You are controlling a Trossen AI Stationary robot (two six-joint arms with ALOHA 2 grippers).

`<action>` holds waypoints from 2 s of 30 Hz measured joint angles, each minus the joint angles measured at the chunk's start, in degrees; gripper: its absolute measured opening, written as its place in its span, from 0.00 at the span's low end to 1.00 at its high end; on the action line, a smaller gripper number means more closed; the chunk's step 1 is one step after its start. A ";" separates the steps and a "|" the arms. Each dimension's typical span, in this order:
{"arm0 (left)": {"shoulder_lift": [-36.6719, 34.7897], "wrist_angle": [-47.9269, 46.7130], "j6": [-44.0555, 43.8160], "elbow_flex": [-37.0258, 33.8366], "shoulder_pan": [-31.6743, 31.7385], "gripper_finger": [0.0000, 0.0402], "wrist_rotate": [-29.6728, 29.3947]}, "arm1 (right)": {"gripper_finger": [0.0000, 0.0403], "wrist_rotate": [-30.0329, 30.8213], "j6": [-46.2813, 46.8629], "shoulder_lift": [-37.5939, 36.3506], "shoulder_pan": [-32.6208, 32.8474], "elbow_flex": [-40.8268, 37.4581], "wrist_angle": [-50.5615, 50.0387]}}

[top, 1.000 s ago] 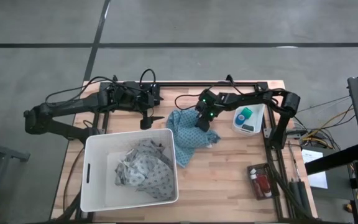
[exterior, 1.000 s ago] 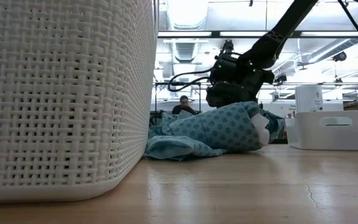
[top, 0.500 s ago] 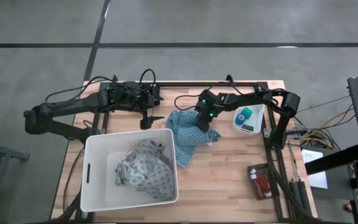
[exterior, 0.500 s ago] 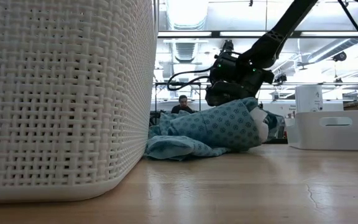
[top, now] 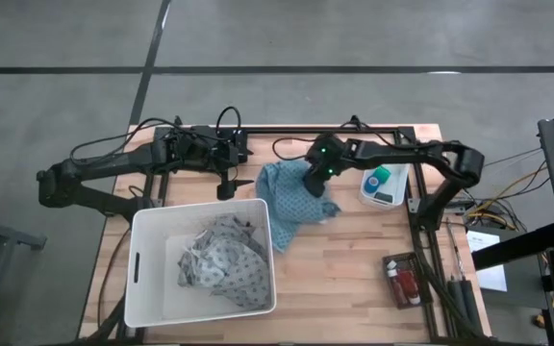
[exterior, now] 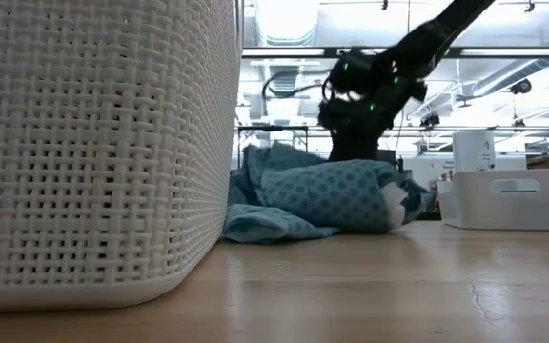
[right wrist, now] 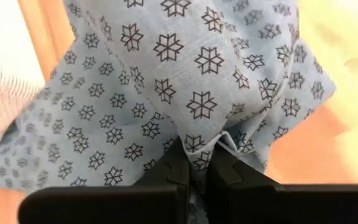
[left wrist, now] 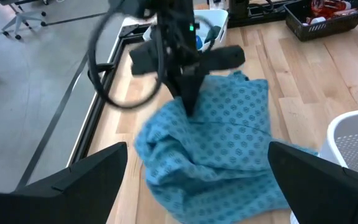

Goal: Pick & Place Medicine items
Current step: Put the blue patient gown into the big white bin

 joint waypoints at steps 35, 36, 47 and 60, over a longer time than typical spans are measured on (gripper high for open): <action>0.00 0.00 0.00 0.00 0.00 0.98 0.00 | 0.03 46.18 2.47 -22.83 27.09 -2.32 -4.24; 0.02 0.00 0.00 0.00 0.02 0.98 0.00 | 0.03 47.93 3.34 -22.93 28.10 -2.32 -4.46; 0.00 0.00 0.00 0.00 0.00 0.98 0.00 | 0.03 67.95 7.72 -23.01 43.36 -1.46 -4.52; 0.00 0.00 0.00 0.00 0.00 0.98 0.00 | 0.03 81.26 3.57 -22.95 54.89 3.81 -4.01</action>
